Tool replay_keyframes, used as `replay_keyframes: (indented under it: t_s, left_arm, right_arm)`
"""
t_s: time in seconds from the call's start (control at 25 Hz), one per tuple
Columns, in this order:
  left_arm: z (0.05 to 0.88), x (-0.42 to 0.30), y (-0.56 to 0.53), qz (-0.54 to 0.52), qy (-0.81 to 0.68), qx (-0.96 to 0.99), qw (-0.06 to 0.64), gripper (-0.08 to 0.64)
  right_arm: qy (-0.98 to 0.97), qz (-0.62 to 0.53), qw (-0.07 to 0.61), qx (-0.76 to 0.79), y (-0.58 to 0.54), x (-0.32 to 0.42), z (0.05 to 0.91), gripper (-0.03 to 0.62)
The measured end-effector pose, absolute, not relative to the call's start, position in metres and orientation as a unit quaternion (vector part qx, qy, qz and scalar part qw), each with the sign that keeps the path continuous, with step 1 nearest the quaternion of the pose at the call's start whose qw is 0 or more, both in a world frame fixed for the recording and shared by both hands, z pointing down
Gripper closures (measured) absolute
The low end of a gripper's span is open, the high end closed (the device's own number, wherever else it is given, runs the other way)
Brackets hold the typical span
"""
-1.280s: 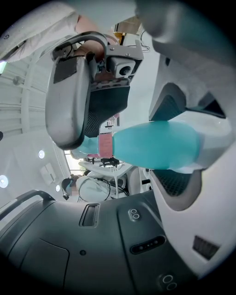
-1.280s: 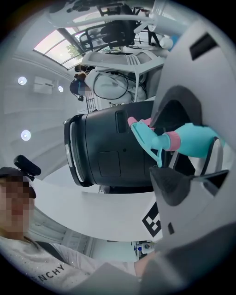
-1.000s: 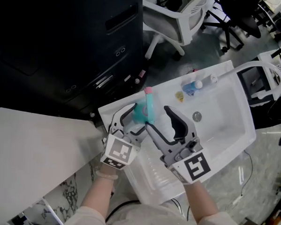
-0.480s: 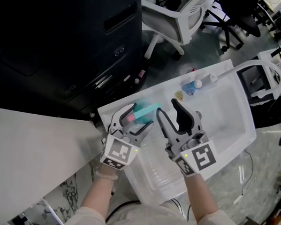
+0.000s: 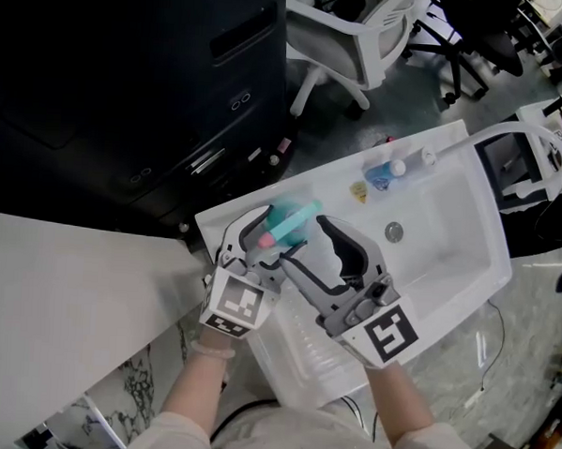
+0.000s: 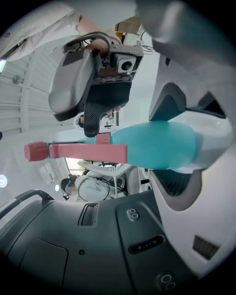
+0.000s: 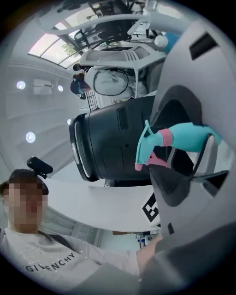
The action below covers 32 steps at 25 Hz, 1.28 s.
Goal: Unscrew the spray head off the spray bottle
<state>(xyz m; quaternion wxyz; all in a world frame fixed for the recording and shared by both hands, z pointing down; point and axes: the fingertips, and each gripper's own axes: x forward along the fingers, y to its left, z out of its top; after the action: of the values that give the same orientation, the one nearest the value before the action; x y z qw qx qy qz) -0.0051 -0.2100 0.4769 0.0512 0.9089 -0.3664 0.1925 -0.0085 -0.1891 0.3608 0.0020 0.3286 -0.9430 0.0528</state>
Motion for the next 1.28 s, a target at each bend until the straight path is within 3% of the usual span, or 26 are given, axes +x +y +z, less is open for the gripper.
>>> replay_keyframes:
  t_s: [0.12, 0.32, 0.44, 0.84, 1.28]
  left_arm:
    - [0.477, -0.006, -0.210, 0.195, -0.369, 0.907, 0.053, 0.227]
    - [0.478, -0.004, -0.210, 0.192, -0.368, 0.908, 0.049, 0.227]
    - [0.476, -0.003, -0.211, 0.188, -0.368, 0.910, 0.044, 0.227]
    - [0.471, -0.004, -0.211, 0.191, -0.372, 0.907, 0.047, 0.227]
    - [0.471, -0.004, -0.211, 0.190, -0.373, 0.907, 0.047, 0.227]
  right_arm:
    - [-0.944, 0.037, 0.025, 0.328, -0.191, -0.024, 0.361, 0.266]
    - [-0.934, 0.025, 0.058, 0.352, -0.196, -0.032, 0.366, 0.249]
    - [-0.932, 0.039, 0.053, 0.357, -0.196, -0.024, 0.368, 0.299]
    - [-0.922, 0.055, 0.044, 0.380, -0.194, 0.018, 0.371, 0.366]
    - [-0.915, 0.052, 0.028, 0.399, -0.226, 0.038, 0.365, 0.393]
